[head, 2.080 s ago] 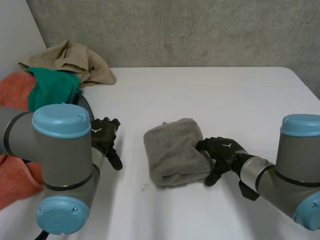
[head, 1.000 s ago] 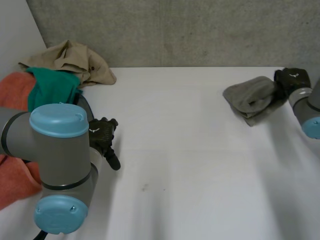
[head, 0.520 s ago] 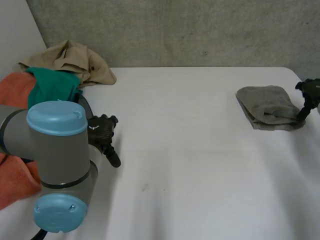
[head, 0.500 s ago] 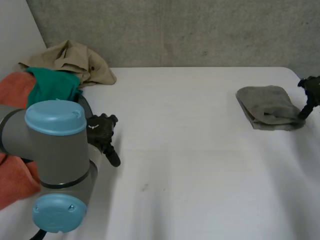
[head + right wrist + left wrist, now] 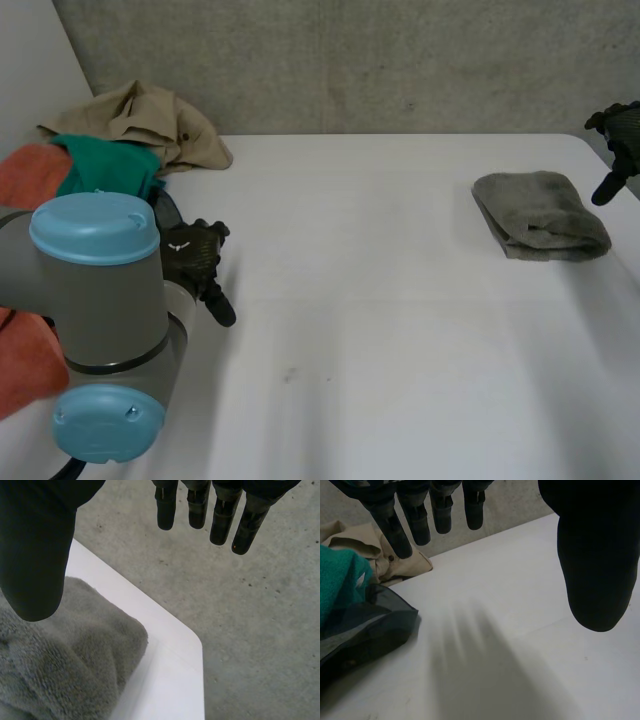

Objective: Fold the laundry.

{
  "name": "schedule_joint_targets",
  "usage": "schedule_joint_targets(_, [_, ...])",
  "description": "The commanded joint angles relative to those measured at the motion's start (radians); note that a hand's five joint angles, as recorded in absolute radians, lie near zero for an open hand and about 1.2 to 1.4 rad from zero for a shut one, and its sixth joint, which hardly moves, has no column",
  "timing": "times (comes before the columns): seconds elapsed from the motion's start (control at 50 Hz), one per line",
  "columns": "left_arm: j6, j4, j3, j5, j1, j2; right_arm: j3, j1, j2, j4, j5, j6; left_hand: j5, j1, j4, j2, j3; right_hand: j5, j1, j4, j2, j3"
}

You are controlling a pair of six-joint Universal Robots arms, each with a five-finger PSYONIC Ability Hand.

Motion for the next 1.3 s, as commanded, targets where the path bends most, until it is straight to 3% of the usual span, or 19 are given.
schedule_joint_targets(0.02, [0.000, 0.000, -0.013, 0.001, 0.005, 0.008, -0.021, -0.005, 0.042, -0.004, -0.009, 0.107, -0.021, -0.008, -0.006, -0.007, -0.011, -0.057, -0.025, -0.054, -0.044, -0.033])
schedule_joint_targets(0.16, [0.000, 0.002, -0.013, 0.001, 0.010, 0.008, -0.086, -0.095, 0.163, 0.004, -0.089, 0.265, -0.024, -0.011, -0.008, -0.010, -0.014, -0.057, -0.025, -0.054, -0.044, -0.033])
schedule_joint_targets(0.32, [-0.002, 0.005, -0.016, 0.001, 0.015, 0.007, -0.116, -0.184, 0.277, 0.011, -0.186, 0.287, -0.027, -0.014, -0.011, -0.013, -0.017, -0.057, -0.025, -0.054, -0.044, -0.033])
schedule_joint_targets(0.6, [-0.002, 0.006, -0.017, 0.004, 0.022, -0.001, -0.138, -0.290, 0.346, 0.016, -0.301, 0.555, -0.027, -0.014, -0.011, -0.013, -0.017, -0.057, -0.025, -0.054, -0.044, -0.033])
schedule_joint_targets(0.78, [-0.006, 0.006, -0.024, 0.055, 0.031, -0.003, -0.173, -0.289, 0.381, 0.070, -0.318, 0.567, -0.027, -0.014, -0.011, -0.013, -0.017, -0.057, -0.025, -0.054, -0.044, -0.033])
schedule_joint_targets(1.3, [-0.006, 0.029, -0.053, 0.059, 0.044, 0.002, -0.270, -0.238, 0.427, 0.082, -0.318, 0.569, -0.027, -0.014, -0.011, -0.013, -0.017, 0.018, 0.050, 0.021, 0.031, 0.042])
